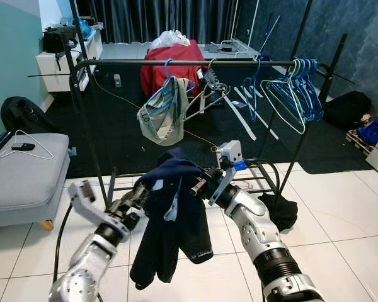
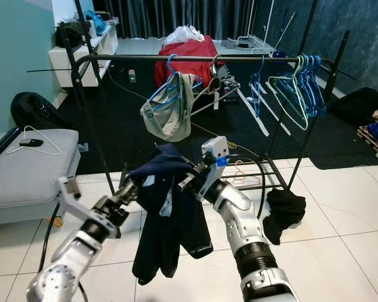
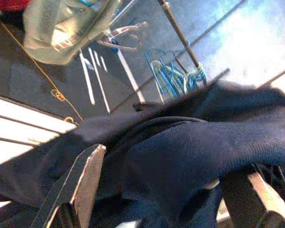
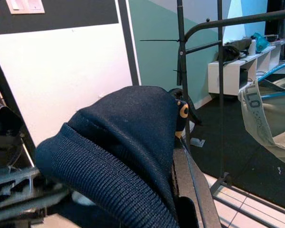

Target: Hang hanger

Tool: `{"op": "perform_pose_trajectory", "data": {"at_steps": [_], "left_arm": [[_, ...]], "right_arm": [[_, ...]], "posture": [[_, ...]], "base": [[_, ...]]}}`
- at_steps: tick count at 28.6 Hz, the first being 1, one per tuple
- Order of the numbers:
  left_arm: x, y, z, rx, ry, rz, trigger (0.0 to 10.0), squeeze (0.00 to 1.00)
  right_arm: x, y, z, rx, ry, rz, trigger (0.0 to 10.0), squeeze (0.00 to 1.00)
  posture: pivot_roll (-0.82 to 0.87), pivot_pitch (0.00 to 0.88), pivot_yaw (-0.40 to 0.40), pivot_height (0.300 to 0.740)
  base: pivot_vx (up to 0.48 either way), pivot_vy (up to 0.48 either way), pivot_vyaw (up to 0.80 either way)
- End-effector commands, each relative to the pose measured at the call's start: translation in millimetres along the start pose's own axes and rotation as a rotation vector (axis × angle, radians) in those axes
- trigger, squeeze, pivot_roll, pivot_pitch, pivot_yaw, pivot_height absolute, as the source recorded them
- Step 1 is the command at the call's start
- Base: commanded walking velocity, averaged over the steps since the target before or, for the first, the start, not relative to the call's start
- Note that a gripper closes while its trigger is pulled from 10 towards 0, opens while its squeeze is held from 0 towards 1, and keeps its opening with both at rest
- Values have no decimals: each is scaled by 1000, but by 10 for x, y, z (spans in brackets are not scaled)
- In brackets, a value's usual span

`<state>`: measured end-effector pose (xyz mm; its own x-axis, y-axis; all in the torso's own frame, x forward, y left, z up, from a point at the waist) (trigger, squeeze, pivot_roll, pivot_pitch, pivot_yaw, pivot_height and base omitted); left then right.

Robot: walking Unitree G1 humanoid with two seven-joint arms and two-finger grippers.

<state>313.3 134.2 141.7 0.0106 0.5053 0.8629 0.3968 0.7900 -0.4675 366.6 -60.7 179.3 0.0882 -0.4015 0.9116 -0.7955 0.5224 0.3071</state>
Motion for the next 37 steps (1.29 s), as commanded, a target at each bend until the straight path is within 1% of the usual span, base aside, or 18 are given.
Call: {"op": "perform_pose_trajectory", "data": {"at_steps": [1, 2, 4, 7, 9, 10, 11, 12, 13, 14, 17, 27, 28, 29, 30, 31, 32, 37], "left_arm": [[-120, -154, -61, -72, 79, -160, 10000, 0], [-120, -154, -61, -72, 79, -160, 10000, 0], [-168, -183, -80, -84, 121, -275, 10000, 0], [-177, -176, -83, -79, 130, -299, 10000, 0], [-180, -75, -81, -23, 157, -322, 10000, 0], [-180, -75, -81, -23, 157, -322, 10000, 0], [-176, -28, -72, 1, 165, -325, 8706, 0], [-170, 31, -59, 36, 166, -321, 4000, 0], [-170, 31, -59, 36, 166, -321, 4000, 0], [-147, 88, -46, 72, 157, -309, 0, 0], [-86, 172, -18, 125, 127, -286, 0, 0], [34, 193, 22, 148, 59, -244, 0, 0], [41, 157, 15, 125, 52, -226, 4157, 0], [44, 118, 13, 101, 46, -212, 10000, 0], [44, 118, 13, 101, 46, -212, 10000, 0], [41, 71, 17, 68, 41, -189, 10000, 314], [30, 0, 37, 18, 39, -175, 10000, 1000], [-36, -109, 126, -83, 67, -178, 10000, 1000]], "right_arm": [[67, 12, -15, 9, -16, 10, 0, 0], [67, 12, -15, 9, -16, 10, 0, 0], [69, 9, -14, 4, -17, 11, 0, 0], [68, 9, -14, 4, -17, 11, 0, 0], [72, 9, -21, 2, -19, 11, 0, 0], [72, 9, -21, 2, -19, 11, 0, 0], [76, 7, -24, 0, -20, 11, 0, 0], [79, 5, -27, -1, -22, 11, 0, 0], [79, 5, -27, -1, -22, 11, 0, 0], [82, 3, -30, -3, -24, 10, 0, 0], [80, 1, -34, -6, -27, 8, 0, 0], [74, -8, -31, -15, -32, -2, 0, 0], [71, -8, -31, -15, -32, -3, 0, 0], [70, -7, -31, -15, -32, -4, 0, 0], [70, -7, -31, -15, -32, -4, 0, 0], [69, -8, -32, -15, -32, -4, 0, 0], [70, -9, -32, -16, -33, -5, 0, 0], [71, -16, -28, -20, -33, -5, 0, 0]], "posture": [[20, 52, -38, 740], [20, 52, -38, 740], [19, 55, -39, 740], [19, 55, -39, 740], [20, 56, -40, 740], [20, 56, -40, 740], [21, 55, -40, 740], [22, 56, -40, 740], [22, 56, -40, 740], [23, 56, -41, 740], [26, 57, -41, 740], [29, 59, -41, 740], [31, 57, -39, 740], [31, 57, -39, 740], [31, 57, -39, 740], [31, 58, -38, 740], [30, 57, -38, 740], [32, 57, -37, 740]], "base": [[0, 0, 0], [0, 0, 0], [0, 0, 0], [0, 0, 0], [0, 0, 0], [0, 0, 0], [0, 0, 0], [0, 0, 0], [0, 0, 0], [0, 0, 0], [0, 0, 0], [0, 0, 0], [0, 0, 0], [0, 0, 0], [0, 0, 0], [0, 0, 0], [0, 0, 0], [0, 0, 0]]}}
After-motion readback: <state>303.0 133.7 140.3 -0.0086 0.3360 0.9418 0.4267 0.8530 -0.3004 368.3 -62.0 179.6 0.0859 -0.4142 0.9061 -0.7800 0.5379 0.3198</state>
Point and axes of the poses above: a point about 5 cm out from each wrist's last joint towards the gripper, its own z axis pointing back from the gripper into the wrist, its own x axis along the axis of the wrist's last joint, y = z × x, the point moved 3 cm from there along -z, pointing out of the wrist towards the gripper, and after that the axes turned 15 degrees about -z, right-handed, at the moved point
